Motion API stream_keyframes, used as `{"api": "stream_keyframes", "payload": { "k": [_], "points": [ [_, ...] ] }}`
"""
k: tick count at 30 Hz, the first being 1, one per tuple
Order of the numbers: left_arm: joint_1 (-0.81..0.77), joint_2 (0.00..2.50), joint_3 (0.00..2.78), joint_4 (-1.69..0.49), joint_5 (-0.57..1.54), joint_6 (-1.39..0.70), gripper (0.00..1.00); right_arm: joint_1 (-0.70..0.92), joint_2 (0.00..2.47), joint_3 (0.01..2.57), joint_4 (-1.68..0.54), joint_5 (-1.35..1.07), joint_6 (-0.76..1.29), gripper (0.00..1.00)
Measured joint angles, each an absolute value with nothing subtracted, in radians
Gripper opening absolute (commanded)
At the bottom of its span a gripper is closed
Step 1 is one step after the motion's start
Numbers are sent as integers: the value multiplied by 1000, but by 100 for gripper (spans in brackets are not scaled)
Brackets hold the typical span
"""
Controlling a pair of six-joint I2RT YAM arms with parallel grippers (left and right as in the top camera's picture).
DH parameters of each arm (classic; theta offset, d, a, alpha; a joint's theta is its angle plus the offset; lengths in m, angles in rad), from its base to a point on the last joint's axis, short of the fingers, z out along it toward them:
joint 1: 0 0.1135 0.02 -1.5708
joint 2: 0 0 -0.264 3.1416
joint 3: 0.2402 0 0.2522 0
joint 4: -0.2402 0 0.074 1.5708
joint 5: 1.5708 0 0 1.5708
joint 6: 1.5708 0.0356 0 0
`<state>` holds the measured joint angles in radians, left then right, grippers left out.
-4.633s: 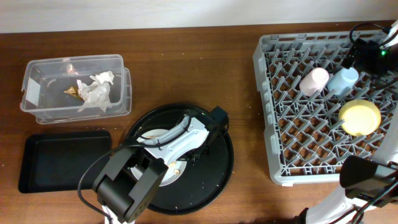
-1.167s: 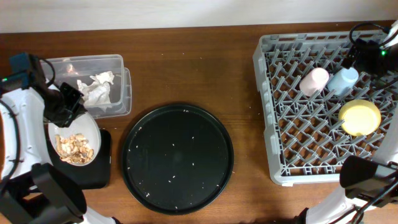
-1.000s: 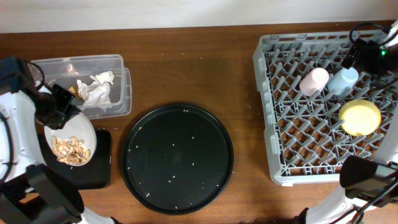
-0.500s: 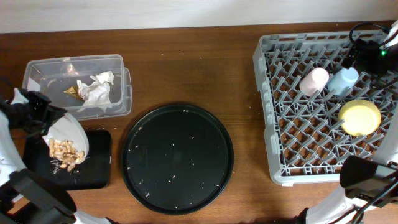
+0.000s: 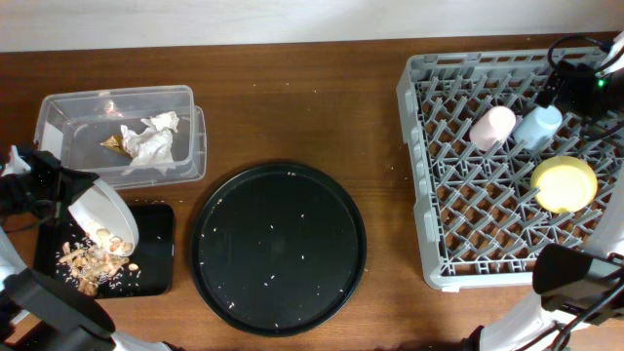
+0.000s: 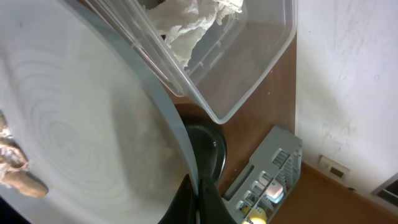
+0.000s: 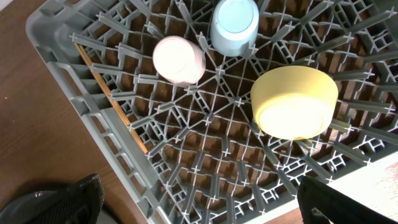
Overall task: Sort waste into correct bins and load items into the dishwasher rack
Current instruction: 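Tilt the plate with the left gripper to dump scraps onto the tray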
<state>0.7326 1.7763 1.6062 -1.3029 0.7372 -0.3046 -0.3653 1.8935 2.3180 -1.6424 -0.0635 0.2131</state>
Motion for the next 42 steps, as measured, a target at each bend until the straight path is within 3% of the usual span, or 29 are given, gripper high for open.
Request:
{"api": "stream_keyframes", "payload": {
  "k": [22,42],
  "points": [
    [867,1776,1606,-1333,856,-244,1,-365,1893,2318,-1642,-64,213,98],
    [868,1776,1603,-1418,964,-131,1,-365,1893,2318,-1642,-64,213,98]
  ]
}}
